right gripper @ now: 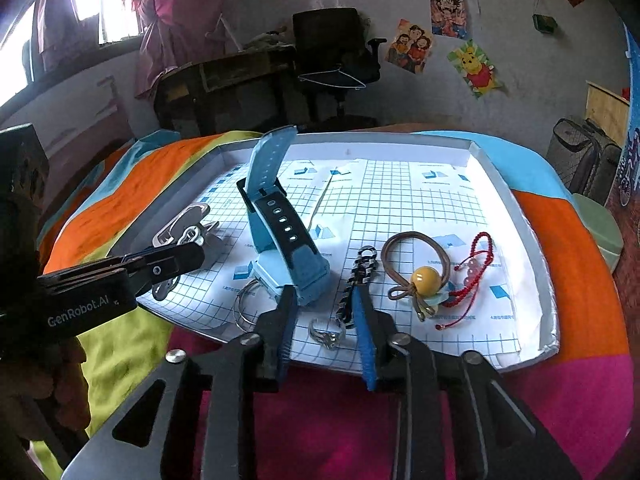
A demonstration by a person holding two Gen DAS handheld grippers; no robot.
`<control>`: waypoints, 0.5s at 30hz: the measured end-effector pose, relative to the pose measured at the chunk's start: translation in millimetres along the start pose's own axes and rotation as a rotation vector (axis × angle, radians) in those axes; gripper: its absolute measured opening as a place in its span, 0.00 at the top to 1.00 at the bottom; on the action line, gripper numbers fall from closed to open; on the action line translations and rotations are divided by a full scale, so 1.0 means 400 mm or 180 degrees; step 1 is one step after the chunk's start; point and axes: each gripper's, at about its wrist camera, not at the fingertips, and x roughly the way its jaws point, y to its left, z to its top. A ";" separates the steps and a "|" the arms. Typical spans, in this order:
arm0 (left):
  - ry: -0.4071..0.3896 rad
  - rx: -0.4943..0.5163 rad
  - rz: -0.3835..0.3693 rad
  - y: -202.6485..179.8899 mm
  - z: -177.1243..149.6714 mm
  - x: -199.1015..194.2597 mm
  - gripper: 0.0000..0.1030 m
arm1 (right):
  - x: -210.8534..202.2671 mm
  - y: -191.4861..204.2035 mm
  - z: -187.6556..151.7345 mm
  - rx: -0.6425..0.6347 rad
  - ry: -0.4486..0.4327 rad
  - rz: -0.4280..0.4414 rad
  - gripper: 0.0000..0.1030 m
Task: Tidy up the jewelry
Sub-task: 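Drop the keychain into the tray with left tool while right tool drops the ring there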
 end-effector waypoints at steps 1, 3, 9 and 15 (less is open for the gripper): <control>-0.0005 -0.0021 0.0010 0.002 0.000 -0.005 0.86 | -0.005 -0.003 0.000 0.0010 -0.0011 -0.0005 0.68; -0.0025 -0.0042 0.0015 0.004 0.000 -0.016 0.79 | -0.022 -0.015 0.001 0.0036 -0.0051 -0.0042 0.63; -0.0217 -0.0123 0.0005 0.000 0.006 -0.076 0.40 | -0.093 -0.048 0.025 0.0129 -0.0234 -0.0085 0.50; -0.0579 -0.0072 0.0043 -0.031 0.019 -0.189 0.09 | -0.198 -0.055 0.052 0.0140 -0.0492 -0.0058 0.32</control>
